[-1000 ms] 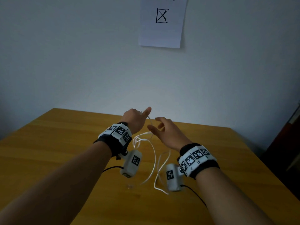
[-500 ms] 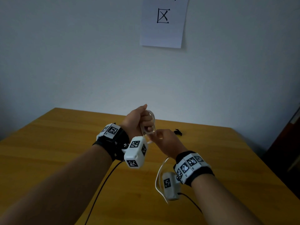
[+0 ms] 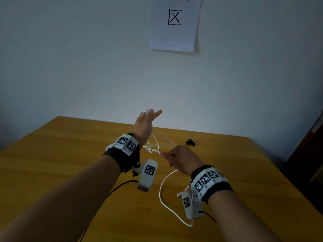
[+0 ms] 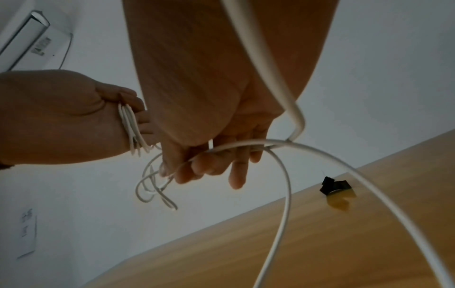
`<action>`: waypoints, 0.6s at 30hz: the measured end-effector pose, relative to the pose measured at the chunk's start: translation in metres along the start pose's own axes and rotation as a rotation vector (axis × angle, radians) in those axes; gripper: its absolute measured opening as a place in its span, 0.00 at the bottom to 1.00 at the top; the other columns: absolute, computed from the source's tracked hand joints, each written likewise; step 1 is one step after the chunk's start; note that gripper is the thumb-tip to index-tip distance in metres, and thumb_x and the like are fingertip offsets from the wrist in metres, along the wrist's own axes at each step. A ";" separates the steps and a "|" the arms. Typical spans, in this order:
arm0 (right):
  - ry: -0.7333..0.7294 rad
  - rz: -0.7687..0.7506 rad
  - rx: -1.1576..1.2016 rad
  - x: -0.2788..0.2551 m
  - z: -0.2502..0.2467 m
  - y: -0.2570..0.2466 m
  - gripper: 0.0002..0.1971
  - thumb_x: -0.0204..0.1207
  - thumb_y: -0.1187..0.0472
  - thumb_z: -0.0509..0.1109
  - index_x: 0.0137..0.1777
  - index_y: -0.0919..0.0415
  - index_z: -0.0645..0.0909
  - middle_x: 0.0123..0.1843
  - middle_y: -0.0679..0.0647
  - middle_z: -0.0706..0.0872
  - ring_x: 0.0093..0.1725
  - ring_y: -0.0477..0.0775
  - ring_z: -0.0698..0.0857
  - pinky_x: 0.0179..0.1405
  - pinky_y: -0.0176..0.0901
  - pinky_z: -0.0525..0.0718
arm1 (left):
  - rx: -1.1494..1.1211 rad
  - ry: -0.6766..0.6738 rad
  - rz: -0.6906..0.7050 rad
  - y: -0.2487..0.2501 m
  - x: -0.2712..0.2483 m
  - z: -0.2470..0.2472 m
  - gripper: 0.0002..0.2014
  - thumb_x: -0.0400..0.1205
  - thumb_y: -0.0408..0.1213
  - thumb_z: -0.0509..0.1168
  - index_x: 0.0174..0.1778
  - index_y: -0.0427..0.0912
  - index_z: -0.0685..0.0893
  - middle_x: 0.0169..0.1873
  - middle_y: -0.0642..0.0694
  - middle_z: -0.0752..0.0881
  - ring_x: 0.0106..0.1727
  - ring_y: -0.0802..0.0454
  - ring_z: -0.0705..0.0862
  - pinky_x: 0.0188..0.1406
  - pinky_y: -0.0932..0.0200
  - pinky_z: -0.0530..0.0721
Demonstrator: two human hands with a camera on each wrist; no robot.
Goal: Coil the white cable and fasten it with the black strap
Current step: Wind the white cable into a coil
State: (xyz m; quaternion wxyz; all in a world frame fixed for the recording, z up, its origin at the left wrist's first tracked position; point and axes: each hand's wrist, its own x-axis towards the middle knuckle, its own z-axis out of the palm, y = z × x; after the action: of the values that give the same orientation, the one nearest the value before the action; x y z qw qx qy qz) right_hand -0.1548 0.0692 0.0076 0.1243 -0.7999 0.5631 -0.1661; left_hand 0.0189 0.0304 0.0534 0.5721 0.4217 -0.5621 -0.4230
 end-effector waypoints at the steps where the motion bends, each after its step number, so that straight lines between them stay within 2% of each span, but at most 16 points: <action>1: 0.008 -0.002 -0.030 0.000 0.000 0.001 0.34 0.85 0.34 0.59 0.25 0.55 0.84 0.27 0.55 0.89 0.28 0.54 0.88 0.45 0.49 0.86 | 0.109 0.004 0.039 -0.001 -0.001 0.002 0.25 0.90 0.51 0.49 0.68 0.42 0.86 0.71 0.41 0.82 0.72 0.43 0.79 0.77 0.53 0.68; 3: 0.022 0.008 -0.079 0.001 -0.001 0.001 0.33 0.85 0.35 0.60 0.24 0.55 0.85 0.25 0.54 0.88 0.28 0.55 0.88 0.44 0.50 0.88 | 0.293 -0.048 0.116 -0.002 -0.006 0.006 0.24 0.92 0.49 0.47 0.70 0.42 0.84 0.72 0.45 0.80 0.76 0.47 0.76 0.75 0.57 0.69; 4: 0.022 0.018 -0.109 0.002 -0.003 0.001 0.33 0.85 0.35 0.60 0.24 0.54 0.85 0.23 0.52 0.86 0.28 0.55 0.88 0.44 0.50 0.89 | 0.423 -0.083 0.150 -0.001 -0.010 0.007 0.24 0.91 0.50 0.46 0.66 0.41 0.84 0.66 0.47 0.82 0.71 0.47 0.80 0.71 0.55 0.74; 5: 0.010 0.030 -0.142 0.003 -0.004 0.001 0.33 0.85 0.35 0.60 0.23 0.54 0.85 0.23 0.51 0.85 0.29 0.55 0.88 0.44 0.51 0.89 | 0.570 -0.109 0.198 -0.001 -0.013 0.008 0.25 0.91 0.52 0.45 0.60 0.39 0.83 0.57 0.46 0.83 0.62 0.42 0.85 0.64 0.49 0.80; 6: -0.005 0.047 -0.169 0.004 -0.005 0.001 0.33 0.85 0.35 0.60 0.23 0.53 0.85 0.23 0.51 0.85 0.30 0.56 0.89 0.46 0.52 0.89 | 0.717 -0.133 0.255 -0.002 -0.014 0.008 0.26 0.90 0.53 0.43 0.54 0.37 0.81 0.51 0.45 0.82 0.54 0.39 0.85 0.56 0.45 0.82; 8: -0.030 0.084 -0.188 0.005 -0.008 0.003 0.34 0.84 0.33 0.59 0.27 0.55 0.88 0.28 0.52 0.89 0.33 0.57 0.90 0.48 0.54 0.89 | 0.933 -0.173 0.328 -0.003 -0.016 0.009 0.23 0.91 0.51 0.42 0.43 0.39 0.75 0.41 0.45 0.80 0.43 0.41 0.79 0.45 0.46 0.78; 9: -0.034 0.105 -0.182 0.005 -0.008 0.005 0.36 0.83 0.31 0.57 0.30 0.57 0.90 0.32 0.53 0.91 0.35 0.58 0.91 0.49 0.55 0.89 | 0.987 -0.181 0.344 -0.004 -0.017 0.009 0.22 0.91 0.50 0.43 0.40 0.41 0.72 0.38 0.46 0.78 0.39 0.44 0.77 0.43 0.48 0.76; 11: 0.013 0.151 -0.154 0.006 -0.008 0.007 0.37 0.81 0.27 0.57 0.44 0.61 0.91 0.42 0.55 0.93 0.42 0.58 0.91 0.51 0.55 0.89 | 0.951 -0.218 0.329 -0.004 -0.018 0.010 0.23 0.90 0.51 0.44 0.43 0.40 0.77 0.40 0.45 0.82 0.41 0.45 0.79 0.45 0.47 0.79; 13: 0.129 0.215 -0.027 0.007 -0.007 0.008 0.34 0.79 0.27 0.62 0.62 0.60 0.82 0.56 0.54 0.91 0.53 0.57 0.90 0.53 0.51 0.86 | 0.734 -0.231 0.249 -0.002 -0.019 0.013 0.26 0.90 0.52 0.47 0.52 0.40 0.87 0.50 0.45 0.89 0.50 0.46 0.85 0.54 0.48 0.82; 14: 0.192 0.245 0.074 0.006 -0.008 0.007 0.34 0.79 0.30 0.65 0.69 0.59 0.76 0.62 0.55 0.88 0.59 0.58 0.89 0.53 0.50 0.83 | 0.622 -0.211 0.216 0.001 -0.019 0.014 0.26 0.90 0.51 0.49 0.51 0.41 0.90 0.51 0.47 0.90 0.52 0.48 0.86 0.57 0.51 0.81; 16: 0.250 0.270 0.145 0.006 -0.010 0.007 0.35 0.81 0.35 0.67 0.78 0.59 0.68 0.71 0.61 0.82 0.66 0.62 0.86 0.57 0.53 0.83 | 0.456 -0.162 0.162 0.009 -0.017 0.016 0.26 0.90 0.47 0.51 0.40 0.40 0.92 0.43 0.50 0.92 0.49 0.51 0.87 0.56 0.53 0.81; 18: 0.220 0.270 -0.009 0.006 -0.010 0.011 0.33 0.84 0.37 0.64 0.80 0.58 0.70 0.72 0.64 0.78 0.65 0.66 0.85 0.60 0.54 0.83 | 0.351 -0.114 0.104 0.013 -0.014 0.017 0.26 0.89 0.46 0.53 0.29 0.38 0.85 0.28 0.49 0.88 0.35 0.49 0.85 0.48 0.50 0.82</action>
State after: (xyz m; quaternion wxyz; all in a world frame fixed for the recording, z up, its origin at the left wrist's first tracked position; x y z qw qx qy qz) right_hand -0.1659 0.0595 0.0133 0.0795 -0.6945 0.6764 -0.2319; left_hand 0.0022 0.0478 0.0622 0.4780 0.4608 -0.6797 -0.3117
